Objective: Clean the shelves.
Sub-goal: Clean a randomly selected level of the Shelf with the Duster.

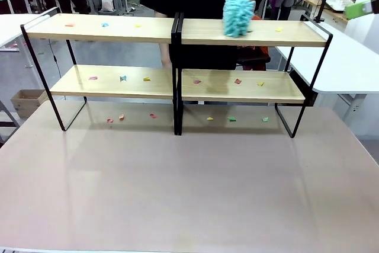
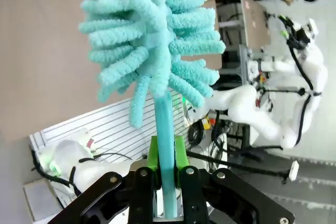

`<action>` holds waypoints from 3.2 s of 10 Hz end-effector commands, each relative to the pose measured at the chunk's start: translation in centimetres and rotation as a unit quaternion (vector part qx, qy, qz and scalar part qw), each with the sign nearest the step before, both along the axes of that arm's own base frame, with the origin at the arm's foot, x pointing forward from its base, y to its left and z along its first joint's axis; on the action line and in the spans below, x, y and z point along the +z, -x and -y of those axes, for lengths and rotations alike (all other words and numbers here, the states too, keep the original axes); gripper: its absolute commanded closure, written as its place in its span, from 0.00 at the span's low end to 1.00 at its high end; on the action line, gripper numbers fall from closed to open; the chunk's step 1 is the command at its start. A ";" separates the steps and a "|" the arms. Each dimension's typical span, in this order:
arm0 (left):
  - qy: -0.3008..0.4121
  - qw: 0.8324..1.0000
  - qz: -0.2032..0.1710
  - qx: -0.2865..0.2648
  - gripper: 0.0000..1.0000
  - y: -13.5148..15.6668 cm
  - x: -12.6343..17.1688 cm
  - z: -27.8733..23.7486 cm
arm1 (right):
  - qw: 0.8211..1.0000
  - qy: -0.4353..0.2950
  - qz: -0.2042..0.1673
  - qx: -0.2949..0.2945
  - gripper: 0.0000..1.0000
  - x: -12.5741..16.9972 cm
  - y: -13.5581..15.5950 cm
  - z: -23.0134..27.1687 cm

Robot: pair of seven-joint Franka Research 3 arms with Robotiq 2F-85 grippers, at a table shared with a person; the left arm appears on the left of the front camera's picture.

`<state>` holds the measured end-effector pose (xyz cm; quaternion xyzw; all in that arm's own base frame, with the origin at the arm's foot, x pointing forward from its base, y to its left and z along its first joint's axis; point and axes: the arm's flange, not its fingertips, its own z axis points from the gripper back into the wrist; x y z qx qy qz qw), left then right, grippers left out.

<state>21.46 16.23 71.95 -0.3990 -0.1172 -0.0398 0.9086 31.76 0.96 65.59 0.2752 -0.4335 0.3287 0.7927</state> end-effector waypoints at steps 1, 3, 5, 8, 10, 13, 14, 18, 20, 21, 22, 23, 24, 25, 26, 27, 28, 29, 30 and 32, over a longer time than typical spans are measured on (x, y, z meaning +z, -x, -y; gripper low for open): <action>0.042 0.999 -0.005 -0.019 0.87 -3.5 0.7 2.7 | 1.000 -0.003 0.002 0.001 0.00 0.1 0.0 -0.1; 0.000 1.000 0.000 0.000 0.87 0.0 0.0 0.0 | 1.000 -0.003 0.002 0.001 0.00 0.1 0.0 -0.1; 0.000 1.000 0.000 0.000 0.87 0.0 0.0 0.0 | 1.000 -0.003 0.002 0.001 0.00 0.1 0.0 -0.1; 0.000 1.000 0.000 0.000 0.87 0.0 0.0 0.0 | 1.000 -0.003 0.002 0.001 0.00 0.1 0.0 -0.1; 0.000 1.000 0.000 0.000 0.87 0.0 0.0 0.0 | 1.000 -0.003 0.002 0.001 0.00 0.1 0.0 -0.1; 0.000 1.000 0.000 0.000 0.87 0.0 0.0 0.0 | 1.000 -0.003 0.002 0.001 0.00 0.1 0.0 -0.1; 0.000 1.000 0.000 0.000 0.87 0.0 0.0 0.0 | 1.000 -0.003 0.002 0.001 0.00 0.1 0.0 -0.1; 0.000 1.000 0.000 0.000 0.87 0.0 0.0 0.0 | 1.000 -0.003 0.002 0.001 0.00 0.1 0.0 -0.1; 0.000 1.000 0.000 0.000 0.87 0.0 0.0 0.0 | 1.000 -0.003 0.002 0.001 0.00 0.1 0.0 -0.1; 0.000 1.000 0.000 0.000 0.87 0.0 0.0 0.0 | 1.000 -0.003 0.002 0.001 0.00 0.1 0.0 -0.1; 0.004 1.000 -0.009 0.009 0.87 -0.3 -0.1 0.0 | 1.000 -0.003 0.002 0.001 0.00 0.1 0.0 -0.1; 0.011 0.999 0.005 -0.031 0.87 -0.7 0.6 1.8 | 1.000 -0.003 0.002 0.001 0.00 0.1 0.0 -0.1; 0.007 0.998 0.021 -0.057 0.87 -1.7 1.5 4.1 | 1.000 -0.003 0.002 0.001 0.00 0.1 0.0 -0.1; 0.003 0.997 0.024 -0.072 0.87 -3.0 2.4 7.3 | 1.000 -0.003 0.002 0.001 0.00 0.1 0.0 -0.1; -0.014 0.999 0.026 -0.045 0.87 -4.3 2.9 11.2 | 1.000 -0.003 0.002 0.001 0.00 0.1 0.0 -0.1; -0.049 0.998 0.019 -0.022 0.87 -5.7 3.0 16.1 | 1.000 -0.003 0.002 0.001 0.00 0.1 0.0 -0.1; -0.077 0.997 0.004 -0.030 0.87 -6.6 3.0 20.3 | 1.000 -0.003 0.002 0.001 0.00 0.1 0.0 -0.1; -0.106 0.994 0.004 -0.038 0.87 -7.5 2.9 24.7 | 1.000 -0.003 0.002 0.001 0.00 0.1 0.0 -0.1; -0.142 0.990 0.010 -0.005 0.87 -8.9 2.0 28.4 | 1.000 -0.003 0.002 0.001 0.00 0.1 0.0 -0.1; -0.111 0.993 0.016 -0.036 0.87 -7.6 2.8 27.5 | 1.000 -0.003 0.002 0.001 0.00 0.1 0.0 -0.1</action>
